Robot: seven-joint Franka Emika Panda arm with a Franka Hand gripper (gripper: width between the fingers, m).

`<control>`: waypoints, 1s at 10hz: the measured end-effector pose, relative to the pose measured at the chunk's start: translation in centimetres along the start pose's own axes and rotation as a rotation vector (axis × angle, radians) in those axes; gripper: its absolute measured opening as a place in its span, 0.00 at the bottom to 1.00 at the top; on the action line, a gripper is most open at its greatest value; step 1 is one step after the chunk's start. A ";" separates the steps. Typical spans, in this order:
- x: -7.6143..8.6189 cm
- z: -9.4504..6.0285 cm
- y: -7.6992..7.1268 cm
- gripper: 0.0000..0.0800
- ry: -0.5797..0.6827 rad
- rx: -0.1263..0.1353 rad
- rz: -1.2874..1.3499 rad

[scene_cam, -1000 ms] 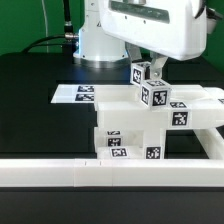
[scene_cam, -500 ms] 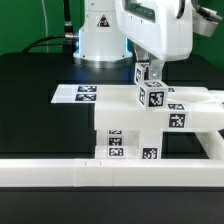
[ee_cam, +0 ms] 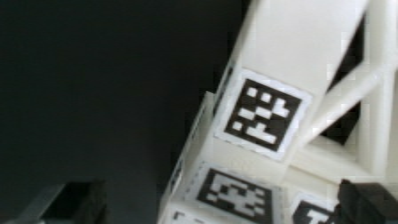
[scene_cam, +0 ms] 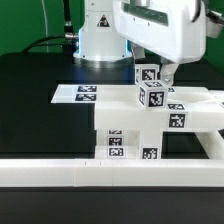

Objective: Assemble chair

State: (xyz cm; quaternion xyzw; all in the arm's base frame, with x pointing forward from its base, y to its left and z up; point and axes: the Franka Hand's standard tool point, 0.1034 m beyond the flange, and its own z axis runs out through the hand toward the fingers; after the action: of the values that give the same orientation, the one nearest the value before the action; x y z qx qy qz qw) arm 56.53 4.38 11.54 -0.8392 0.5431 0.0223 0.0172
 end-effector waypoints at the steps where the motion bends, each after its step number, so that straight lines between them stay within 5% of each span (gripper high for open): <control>1: 0.0 0.0 0.0 0.81 0.000 0.000 -0.074; 10: 0.0 0.0 0.0 0.81 0.031 -0.024 -0.772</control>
Offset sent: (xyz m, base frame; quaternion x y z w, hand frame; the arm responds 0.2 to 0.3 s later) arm 0.0000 0.0000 0.0000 0.0000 0.0000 -0.1938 0.9810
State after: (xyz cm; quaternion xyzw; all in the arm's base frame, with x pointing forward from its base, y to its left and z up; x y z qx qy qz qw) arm 56.53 4.43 11.50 -0.9823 0.1869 0.0080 0.0064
